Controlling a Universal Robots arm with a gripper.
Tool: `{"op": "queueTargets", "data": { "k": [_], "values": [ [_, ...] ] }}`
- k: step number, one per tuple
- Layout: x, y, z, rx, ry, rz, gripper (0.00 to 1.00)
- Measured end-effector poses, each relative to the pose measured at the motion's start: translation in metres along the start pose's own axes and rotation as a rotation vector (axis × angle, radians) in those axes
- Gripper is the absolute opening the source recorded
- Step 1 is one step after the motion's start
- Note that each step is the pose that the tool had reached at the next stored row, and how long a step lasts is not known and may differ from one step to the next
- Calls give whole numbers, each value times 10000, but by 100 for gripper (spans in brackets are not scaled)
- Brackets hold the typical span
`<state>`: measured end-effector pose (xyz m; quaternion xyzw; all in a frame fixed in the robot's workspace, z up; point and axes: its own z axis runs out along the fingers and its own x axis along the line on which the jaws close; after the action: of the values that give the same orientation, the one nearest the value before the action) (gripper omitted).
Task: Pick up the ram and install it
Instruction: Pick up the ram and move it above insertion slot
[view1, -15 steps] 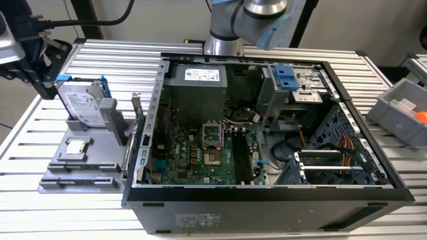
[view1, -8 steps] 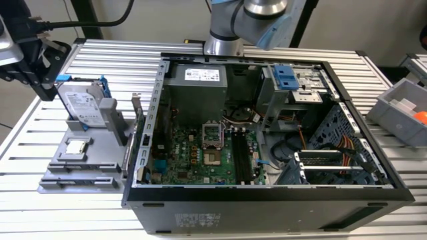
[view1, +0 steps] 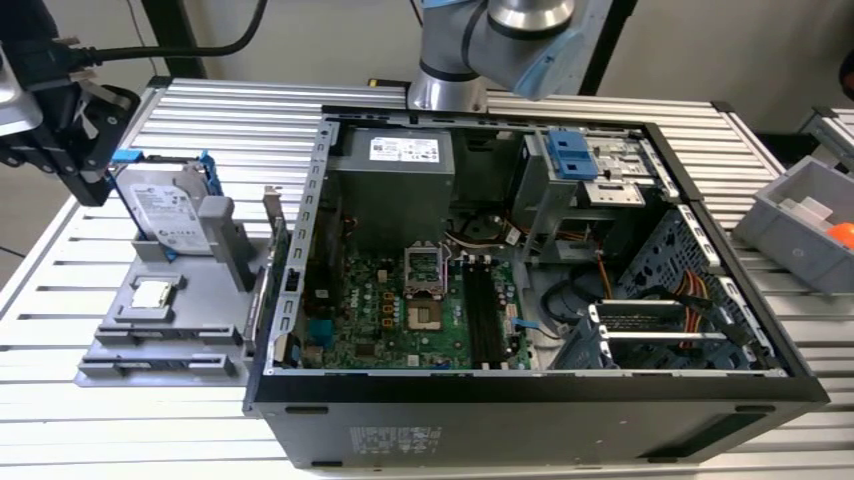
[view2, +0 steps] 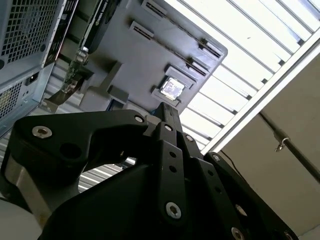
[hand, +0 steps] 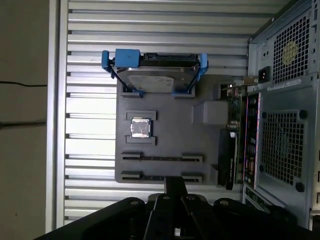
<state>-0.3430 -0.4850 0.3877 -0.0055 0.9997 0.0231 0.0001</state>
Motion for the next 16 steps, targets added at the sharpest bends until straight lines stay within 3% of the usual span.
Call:
{"op": "queueTargets", "data": {
  "k": [16],
  "values": [
    [1, -68, 2, 0, 0, 10, 0]
  ]
}}
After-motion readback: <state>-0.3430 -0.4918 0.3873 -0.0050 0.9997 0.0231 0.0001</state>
